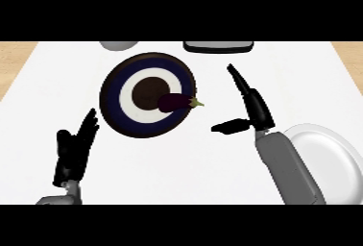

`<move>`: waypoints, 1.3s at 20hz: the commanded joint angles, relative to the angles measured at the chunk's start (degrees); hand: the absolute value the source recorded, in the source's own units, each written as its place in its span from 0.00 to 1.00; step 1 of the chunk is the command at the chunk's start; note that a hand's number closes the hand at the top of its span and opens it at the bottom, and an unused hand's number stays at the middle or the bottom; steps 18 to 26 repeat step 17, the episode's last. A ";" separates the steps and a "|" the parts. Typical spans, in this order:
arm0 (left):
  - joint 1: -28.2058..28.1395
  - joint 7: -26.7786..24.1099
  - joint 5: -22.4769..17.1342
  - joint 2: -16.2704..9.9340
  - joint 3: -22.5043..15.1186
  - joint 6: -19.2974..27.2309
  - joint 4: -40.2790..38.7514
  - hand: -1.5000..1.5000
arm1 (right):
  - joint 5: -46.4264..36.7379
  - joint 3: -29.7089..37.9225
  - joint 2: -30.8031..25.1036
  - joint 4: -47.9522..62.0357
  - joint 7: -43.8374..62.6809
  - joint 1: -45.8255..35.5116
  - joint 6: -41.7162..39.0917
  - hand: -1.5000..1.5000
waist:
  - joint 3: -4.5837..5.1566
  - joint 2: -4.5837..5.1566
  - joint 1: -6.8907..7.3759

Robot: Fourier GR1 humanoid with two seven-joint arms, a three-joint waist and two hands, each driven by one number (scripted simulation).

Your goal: Pick the eggplant from the plate and place it in the plate

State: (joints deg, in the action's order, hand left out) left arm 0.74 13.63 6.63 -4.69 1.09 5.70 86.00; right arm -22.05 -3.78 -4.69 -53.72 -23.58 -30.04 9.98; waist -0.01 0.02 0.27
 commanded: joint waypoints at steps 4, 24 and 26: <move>1.41 1.04 -0.90 -1.94 1.82 -1.70 0.63 0.50 | 1.54 5.57 -2.05 8.19 -6.70 -3.23 -0.26 0.00 | -0.02 0.10 0.28; -0.47 2.28 1.87 1.30 -1.73 0.22 3.12 0.50 | -0.10 9.25 -5.37 11.79 -6.63 -4.55 3.27 0.00 | -0.02 0.06 0.35; -0.47 2.28 1.87 1.30 -1.73 0.22 3.12 0.50 | -0.10 9.25 -5.37 11.79 -6.63 -4.55 3.27 0.00 | -0.02 0.06 0.35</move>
